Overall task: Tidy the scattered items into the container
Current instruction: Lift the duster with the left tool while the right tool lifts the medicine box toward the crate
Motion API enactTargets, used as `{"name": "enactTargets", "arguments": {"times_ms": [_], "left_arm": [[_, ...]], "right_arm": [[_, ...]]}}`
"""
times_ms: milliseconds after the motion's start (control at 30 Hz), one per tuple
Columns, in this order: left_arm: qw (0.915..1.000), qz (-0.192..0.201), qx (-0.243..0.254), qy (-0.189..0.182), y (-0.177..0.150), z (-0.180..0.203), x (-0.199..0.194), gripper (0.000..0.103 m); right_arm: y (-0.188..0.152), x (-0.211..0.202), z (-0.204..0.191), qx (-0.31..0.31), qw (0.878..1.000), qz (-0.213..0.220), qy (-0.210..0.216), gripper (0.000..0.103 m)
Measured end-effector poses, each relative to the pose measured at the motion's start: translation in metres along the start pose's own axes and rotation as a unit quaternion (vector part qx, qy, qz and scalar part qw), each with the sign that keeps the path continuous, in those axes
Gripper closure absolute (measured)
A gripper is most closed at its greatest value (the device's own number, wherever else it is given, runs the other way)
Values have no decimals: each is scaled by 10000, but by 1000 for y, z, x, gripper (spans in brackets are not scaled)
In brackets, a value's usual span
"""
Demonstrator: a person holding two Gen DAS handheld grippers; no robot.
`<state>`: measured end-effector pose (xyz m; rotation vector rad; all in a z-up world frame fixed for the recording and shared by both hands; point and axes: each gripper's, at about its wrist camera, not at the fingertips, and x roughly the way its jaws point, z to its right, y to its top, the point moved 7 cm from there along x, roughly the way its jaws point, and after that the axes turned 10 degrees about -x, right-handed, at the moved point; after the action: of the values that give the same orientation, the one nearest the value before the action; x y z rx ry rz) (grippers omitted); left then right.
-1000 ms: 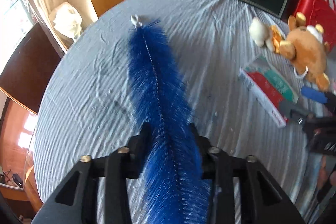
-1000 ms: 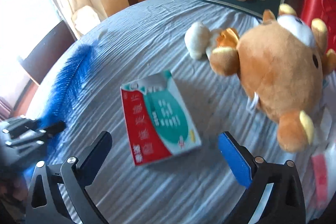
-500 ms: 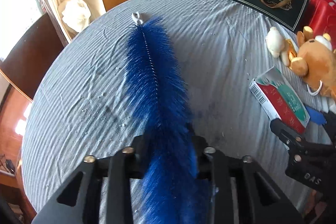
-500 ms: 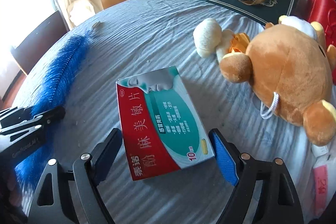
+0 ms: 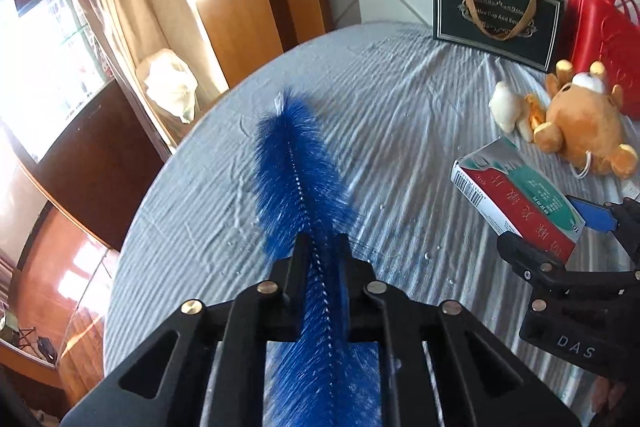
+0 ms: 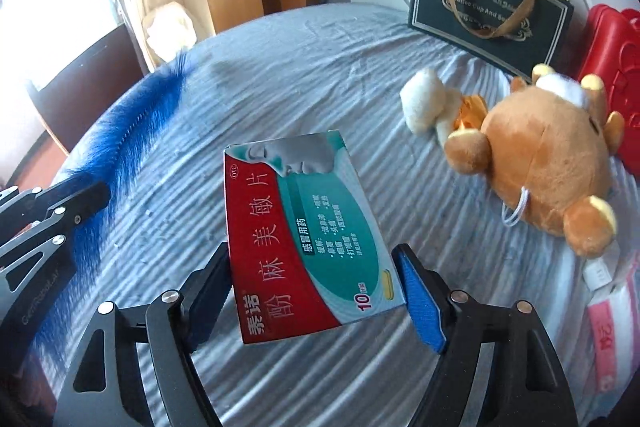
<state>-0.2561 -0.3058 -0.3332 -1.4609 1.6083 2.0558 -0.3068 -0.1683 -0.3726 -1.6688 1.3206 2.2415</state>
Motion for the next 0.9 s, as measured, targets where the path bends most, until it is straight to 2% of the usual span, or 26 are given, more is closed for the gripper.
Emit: {"name": "enactTargets", "arguments": {"times_ms": [33,100,167,300,333,367,400,433,567,633,700,833,900], "left_arm": [[10000,34,20,-4,2,1,-6,96],[10000,-22,28,-79,6,2,-13,97],[9986,-400,-46,-336,2,3,-13,97],[9916,-927,-611,-665,-5,-8,-23,94],[9906,-965,-713,-652,-1,-10,-22,82],[9901,-980,-799,-607,6,-10,-17,58],[9898,-966,-885,-562,11,-11,-11,42],[9893,-902,-1023,-526,15,-13,-4,18],[9884,-744,-1220,-509,37,-7,20,16],[9916,-777,-1024,-119,35,-8,35,17],[9900,-977,-1013,2,27,-11,49,31],[9915,-514,-1193,-70,20,-14,61,28],[9918,-457,-1192,-74,19,-14,69,24]], "right_arm": [[3,-6,-1,0,10000,52,-15,24],[8,-15,-1,1,9999,117,-44,24],[7,-21,-3,1,9999,104,-35,24],[-5,-24,-7,56,9999,-74,37,24],[-7,-24,-6,70,9999,-99,32,24],[-8,-23,-5,86,9999,-123,31,24],[-7,-21,-3,106,9998,-139,31,24],[-6,-19,-2,127,9998,-141,28,24],[6,2,2,138,9998,-75,-81,24],[11,22,4,136,9997,-116,-154,24],[13,44,7,150,9994,-210,-224,24],[12,63,3,-46,9993,-200,-321,21],[13,62,7,-41,9991,-191,-387,8]]}}
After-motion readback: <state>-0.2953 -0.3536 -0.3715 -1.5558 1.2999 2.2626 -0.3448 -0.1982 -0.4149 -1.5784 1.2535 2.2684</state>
